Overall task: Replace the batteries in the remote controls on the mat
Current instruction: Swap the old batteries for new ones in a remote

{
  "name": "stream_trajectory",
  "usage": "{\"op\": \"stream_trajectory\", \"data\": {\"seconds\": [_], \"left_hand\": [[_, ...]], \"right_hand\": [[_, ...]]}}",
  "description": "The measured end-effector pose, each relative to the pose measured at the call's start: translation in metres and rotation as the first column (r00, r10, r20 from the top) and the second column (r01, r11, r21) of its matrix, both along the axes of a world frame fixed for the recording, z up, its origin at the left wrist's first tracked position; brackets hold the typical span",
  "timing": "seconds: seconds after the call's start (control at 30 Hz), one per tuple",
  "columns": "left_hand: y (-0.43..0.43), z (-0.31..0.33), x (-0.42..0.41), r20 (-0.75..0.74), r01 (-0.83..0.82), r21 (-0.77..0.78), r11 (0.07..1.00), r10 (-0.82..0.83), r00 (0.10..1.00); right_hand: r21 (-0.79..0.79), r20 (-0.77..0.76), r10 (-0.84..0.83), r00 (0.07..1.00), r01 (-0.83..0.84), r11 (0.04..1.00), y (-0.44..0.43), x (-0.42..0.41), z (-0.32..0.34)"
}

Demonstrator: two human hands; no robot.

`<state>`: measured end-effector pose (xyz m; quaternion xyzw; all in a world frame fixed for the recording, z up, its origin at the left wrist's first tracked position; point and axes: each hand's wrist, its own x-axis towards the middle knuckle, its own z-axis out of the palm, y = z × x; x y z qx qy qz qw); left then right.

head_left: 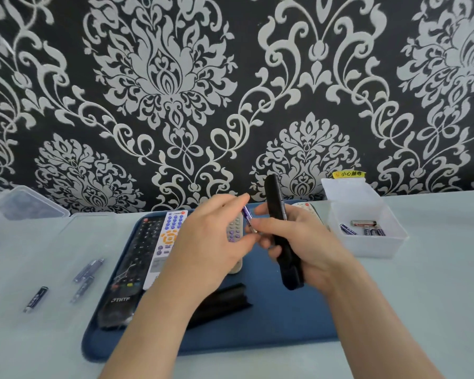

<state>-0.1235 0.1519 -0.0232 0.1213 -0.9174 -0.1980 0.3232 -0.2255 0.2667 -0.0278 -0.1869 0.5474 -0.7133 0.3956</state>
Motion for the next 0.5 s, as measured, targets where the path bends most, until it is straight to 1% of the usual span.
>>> {"op": "stream_trajectory", "data": {"seconds": [0.07, 0.1, 0.17, 0.2, 0.23, 0.27, 0.33, 0.4, 0.5], "left_hand": [[-0.004, 0.001, 0.004, -0.02, -0.007, 0.041, 0.999, 0.007, 1.0], [-0.004, 0.002, 0.006, -0.034, -0.014, 0.098, 0.995, 0.018, 0.999], [-0.005, 0.002, 0.009, -0.048, -0.02, 0.257, 0.966, 0.033, 0.998], [-0.006, 0.002, 0.01, -0.045, -0.016, 0.341, 0.94, 0.033, 0.998], [-0.005, 0.003, 0.011, -0.04, -0.001, 0.406, 0.914, 0.019, 0.999], [-0.003, 0.004, 0.012, -0.039, 0.022, 0.443, 0.896, -0.005, 0.999], [0.002, 0.006, 0.012, -0.027, 0.06, 0.451, 0.89, -0.054, 0.998], [0.005, 0.006, 0.011, 0.0, 0.08, 0.427, 0.901, -0.088, 0.996], [0.006, 0.003, 0.009, 0.052, 0.098, 0.31, 0.946, -0.119, 0.992]], "right_hand": [[0.002, -0.018, 0.02, 1.0, -0.02, 1.0, -0.003, 0.002, 0.0], [0.027, -0.04, 0.02, 0.999, -0.019, 0.999, -0.004, 0.003, 0.0], [0.102, -0.083, -0.009, 0.997, 0.017, 0.995, -0.005, 0.003, 0.0], [0.107, -0.082, -0.027, 0.996, 0.036, 0.994, -0.007, 0.003, -0.001], [0.079, -0.072, -0.037, 0.997, 0.043, 0.996, -0.008, 0.004, -0.001], [0.042, -0.081, -0.034, 0.996, 0.038, 0.998, -0.008, 0.006, -0.001], [-0.001, -0.155, -0.027, 0.988, 0.027, 1.0, -0.007, 0.009, -0.001], [-0.026, -0.207, -0.046, 0.977, 0.042, 0.999, -0.007, 0.011, 0.0], [-0.029, -0.218, -0.124, 0.968, 0.121, 0.992, -0.009, 0.012, -0.002]]}}
